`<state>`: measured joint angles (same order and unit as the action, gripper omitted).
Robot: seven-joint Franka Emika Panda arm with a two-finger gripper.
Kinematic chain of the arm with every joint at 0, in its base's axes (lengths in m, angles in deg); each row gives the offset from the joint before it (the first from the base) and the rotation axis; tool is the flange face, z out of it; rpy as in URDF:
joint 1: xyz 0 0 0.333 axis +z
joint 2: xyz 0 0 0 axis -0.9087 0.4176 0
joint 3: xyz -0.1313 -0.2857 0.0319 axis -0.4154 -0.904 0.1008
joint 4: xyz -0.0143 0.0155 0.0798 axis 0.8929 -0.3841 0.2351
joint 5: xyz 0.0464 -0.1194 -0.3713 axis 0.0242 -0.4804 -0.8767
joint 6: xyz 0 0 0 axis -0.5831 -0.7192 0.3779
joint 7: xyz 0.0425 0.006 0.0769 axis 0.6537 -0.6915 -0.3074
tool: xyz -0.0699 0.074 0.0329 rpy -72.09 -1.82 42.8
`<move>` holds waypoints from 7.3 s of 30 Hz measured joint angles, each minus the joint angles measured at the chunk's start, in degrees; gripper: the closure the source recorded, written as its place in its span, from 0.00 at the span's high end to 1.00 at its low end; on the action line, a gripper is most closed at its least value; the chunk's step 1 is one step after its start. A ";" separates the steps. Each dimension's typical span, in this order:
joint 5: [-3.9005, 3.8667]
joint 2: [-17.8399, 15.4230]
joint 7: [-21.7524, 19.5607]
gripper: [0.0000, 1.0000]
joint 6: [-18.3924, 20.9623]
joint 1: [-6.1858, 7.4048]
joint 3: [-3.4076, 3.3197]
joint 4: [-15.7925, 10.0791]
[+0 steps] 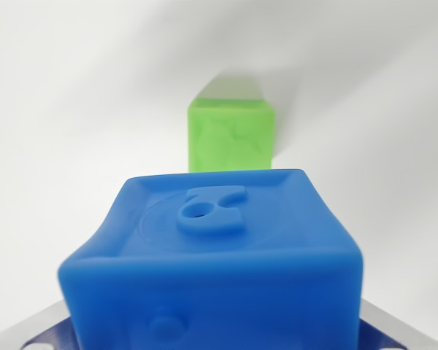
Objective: Stack cube
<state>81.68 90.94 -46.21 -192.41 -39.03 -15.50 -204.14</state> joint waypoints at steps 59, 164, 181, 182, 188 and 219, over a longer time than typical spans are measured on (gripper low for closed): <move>0.42 15.48 0.27 0.00 -15.40 -0.04 0.17 -0.23; -0.47 -10.56 -0.34 1.00 16.74 -0.05 0.06 6.34; -0.52 -13.21 -0.38 1.00 23.88 -0.05 0.06 10.88; -0.52 -13.31 -0.38 1.00 24.20 -0.05 0.06 11.09; -0.52 -13.63 -0.39 1.00 25.52 -0.05 0.06 12.05; -0.52 -13.79 -0.38 1.00 25.99 -0.05 0.06 12.39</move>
<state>81.16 77.15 -46.59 -166.42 -39.08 -15.44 -191.74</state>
